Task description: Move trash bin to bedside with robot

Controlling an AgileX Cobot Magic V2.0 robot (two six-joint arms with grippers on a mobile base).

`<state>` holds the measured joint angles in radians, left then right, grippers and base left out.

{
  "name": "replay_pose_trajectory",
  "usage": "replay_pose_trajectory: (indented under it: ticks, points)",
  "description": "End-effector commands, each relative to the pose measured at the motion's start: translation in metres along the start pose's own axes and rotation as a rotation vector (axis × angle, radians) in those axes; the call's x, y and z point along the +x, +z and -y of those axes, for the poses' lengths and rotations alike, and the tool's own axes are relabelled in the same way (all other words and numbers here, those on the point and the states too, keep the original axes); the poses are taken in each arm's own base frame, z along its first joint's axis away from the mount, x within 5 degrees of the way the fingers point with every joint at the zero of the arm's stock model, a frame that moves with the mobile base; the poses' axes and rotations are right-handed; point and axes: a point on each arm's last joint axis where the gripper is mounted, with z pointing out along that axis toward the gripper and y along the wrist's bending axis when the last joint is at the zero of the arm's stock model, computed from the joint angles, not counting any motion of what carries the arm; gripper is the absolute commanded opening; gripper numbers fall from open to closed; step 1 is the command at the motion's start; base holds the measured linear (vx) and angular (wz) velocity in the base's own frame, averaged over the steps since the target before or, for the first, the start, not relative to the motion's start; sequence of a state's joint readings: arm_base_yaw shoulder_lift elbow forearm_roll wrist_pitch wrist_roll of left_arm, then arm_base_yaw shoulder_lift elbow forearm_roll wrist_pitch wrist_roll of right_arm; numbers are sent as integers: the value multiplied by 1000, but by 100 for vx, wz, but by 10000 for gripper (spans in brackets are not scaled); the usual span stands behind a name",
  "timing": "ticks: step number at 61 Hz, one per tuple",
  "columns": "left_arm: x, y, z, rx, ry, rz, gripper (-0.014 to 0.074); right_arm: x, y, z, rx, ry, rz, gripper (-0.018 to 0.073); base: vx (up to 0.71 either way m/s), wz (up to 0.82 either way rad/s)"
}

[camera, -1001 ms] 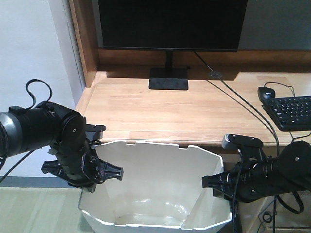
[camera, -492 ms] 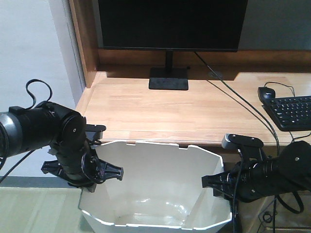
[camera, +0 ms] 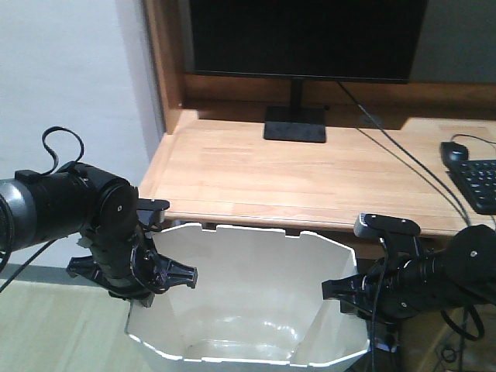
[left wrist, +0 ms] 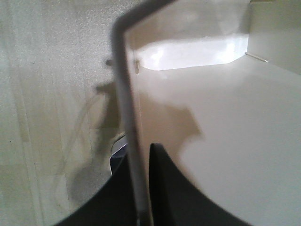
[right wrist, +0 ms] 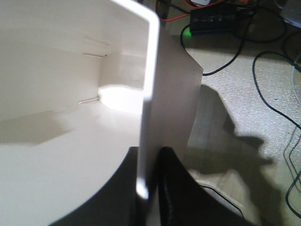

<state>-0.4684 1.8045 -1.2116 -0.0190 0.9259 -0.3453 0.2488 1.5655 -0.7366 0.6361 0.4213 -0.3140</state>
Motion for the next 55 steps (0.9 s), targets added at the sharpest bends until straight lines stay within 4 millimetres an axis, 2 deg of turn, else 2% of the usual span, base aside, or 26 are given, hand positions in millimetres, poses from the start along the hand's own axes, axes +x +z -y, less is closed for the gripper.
replay_pose_trajectory:
  ticks: [1, 55]
  points:
    - [-6, -31, 15, 110, 0, 127, -6, -14, -18, -16, -57, -25, 98, -5, -7, 28]
    - [-6, -31, 15, 110, 0, 126, -6, -13, -18, -17, -60, -25, 89, -5, -6, 33]
